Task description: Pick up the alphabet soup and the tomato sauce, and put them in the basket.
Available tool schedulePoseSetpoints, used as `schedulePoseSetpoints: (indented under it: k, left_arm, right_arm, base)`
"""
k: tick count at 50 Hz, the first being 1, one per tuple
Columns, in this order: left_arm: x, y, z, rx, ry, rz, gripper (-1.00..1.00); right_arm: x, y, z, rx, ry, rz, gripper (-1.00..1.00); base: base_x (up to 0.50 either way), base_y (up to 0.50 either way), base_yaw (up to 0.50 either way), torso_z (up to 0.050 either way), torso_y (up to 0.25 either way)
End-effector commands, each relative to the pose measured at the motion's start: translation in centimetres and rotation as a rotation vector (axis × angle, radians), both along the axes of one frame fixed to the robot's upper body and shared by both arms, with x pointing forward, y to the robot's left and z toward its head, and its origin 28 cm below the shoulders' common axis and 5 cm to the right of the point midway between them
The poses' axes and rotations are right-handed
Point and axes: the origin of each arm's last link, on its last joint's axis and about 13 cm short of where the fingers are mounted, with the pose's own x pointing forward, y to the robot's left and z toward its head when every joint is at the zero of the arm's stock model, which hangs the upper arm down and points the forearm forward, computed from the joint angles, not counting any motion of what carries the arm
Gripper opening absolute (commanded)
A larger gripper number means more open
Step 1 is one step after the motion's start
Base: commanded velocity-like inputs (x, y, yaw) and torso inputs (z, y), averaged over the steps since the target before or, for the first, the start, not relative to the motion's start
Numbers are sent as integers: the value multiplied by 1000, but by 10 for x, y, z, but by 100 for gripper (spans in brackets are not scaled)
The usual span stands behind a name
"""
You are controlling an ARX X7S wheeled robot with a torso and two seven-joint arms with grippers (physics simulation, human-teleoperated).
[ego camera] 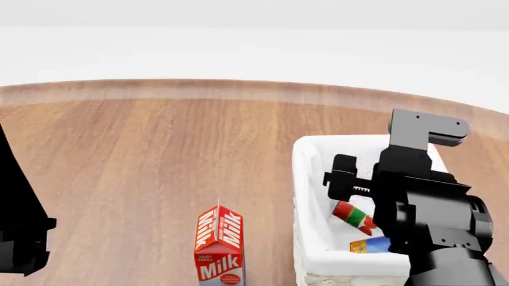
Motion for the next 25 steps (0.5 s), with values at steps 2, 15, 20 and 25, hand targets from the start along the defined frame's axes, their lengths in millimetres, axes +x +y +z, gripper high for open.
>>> schedulePoseSetpoints:
  k: [2, 15, 20, 25]
  left_arm:
    - [0, 0, 0, -1, 1, -3, 100]
    - [0, -1, 0, -2, 0, -4, 100]
    - [0, 0, 0, -2, 0, -3, 100]
    - [0, 0, 0, -1, 1, -3, 100]
  right_arm:
    - [-1, -1, -1, 0, -2, 12, 100]
    - [4, 2, 20, -28, -169, 40, 100]
    - [8, 4, 34, -68, -315, 24, 100]
    - [9, 6, 52, -88, -461, 13, 100]
  base:
    - [0, 0, 0, 0, 0]
    - [0, 0, 0, 0, 0]
    - [0, 0, 0, 0, 0]
    - [0, 0, 0, 0, 0]
